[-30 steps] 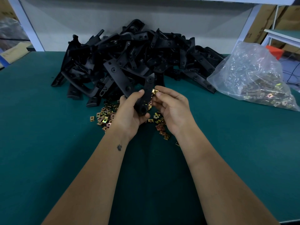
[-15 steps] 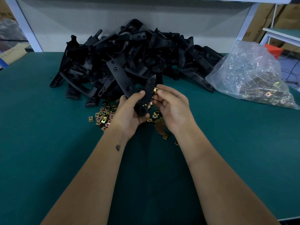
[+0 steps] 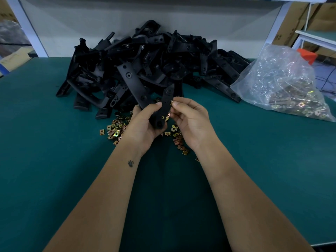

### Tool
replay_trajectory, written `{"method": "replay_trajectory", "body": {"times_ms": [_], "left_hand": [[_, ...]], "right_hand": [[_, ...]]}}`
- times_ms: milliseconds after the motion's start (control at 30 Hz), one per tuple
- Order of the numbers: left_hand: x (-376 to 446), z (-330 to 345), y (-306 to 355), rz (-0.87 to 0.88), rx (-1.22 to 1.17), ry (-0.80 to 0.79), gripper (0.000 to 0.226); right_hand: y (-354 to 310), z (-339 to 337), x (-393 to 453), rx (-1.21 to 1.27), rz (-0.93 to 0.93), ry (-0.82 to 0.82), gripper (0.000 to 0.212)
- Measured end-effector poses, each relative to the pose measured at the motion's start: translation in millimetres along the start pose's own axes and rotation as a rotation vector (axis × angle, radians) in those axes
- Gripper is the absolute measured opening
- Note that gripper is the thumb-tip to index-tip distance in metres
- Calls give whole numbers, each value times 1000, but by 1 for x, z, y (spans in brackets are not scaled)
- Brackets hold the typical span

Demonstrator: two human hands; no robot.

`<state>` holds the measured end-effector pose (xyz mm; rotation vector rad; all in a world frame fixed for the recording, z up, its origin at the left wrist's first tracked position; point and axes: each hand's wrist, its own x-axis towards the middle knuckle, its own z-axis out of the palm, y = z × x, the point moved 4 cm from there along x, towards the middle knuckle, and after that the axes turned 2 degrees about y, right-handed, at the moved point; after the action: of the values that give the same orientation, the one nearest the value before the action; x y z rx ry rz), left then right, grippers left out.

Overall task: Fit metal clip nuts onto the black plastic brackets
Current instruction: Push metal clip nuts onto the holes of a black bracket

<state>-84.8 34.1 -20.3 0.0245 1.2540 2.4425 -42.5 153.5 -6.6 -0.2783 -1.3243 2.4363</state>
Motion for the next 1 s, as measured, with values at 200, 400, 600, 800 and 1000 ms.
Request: {"method": "replay_trajectory", "body": {"times_ms": [200, 400, 600, 800, 1000], "left_hand": [[-2, 2, 1, 4, -6, -29, 20], [-4, 4, 2, 20, 20, -74, 23], [-5, 3, 3, 50, 104, -123, 29], [-4, 0, 5, 51, 120, -159, 32], [-3, -3, 8, 45, 120, -209, 42]], "right_hand": [[1, 1, -1, 3, 3, -8, 18], [0, -2, 0, -3, 2, 12, 18], [1, -4, 0, 10, -4, 31, 19], [1, -4, 0, -23, -9, -5, 20], [1, -3, -1, -14, 2, -72, 19]]}}
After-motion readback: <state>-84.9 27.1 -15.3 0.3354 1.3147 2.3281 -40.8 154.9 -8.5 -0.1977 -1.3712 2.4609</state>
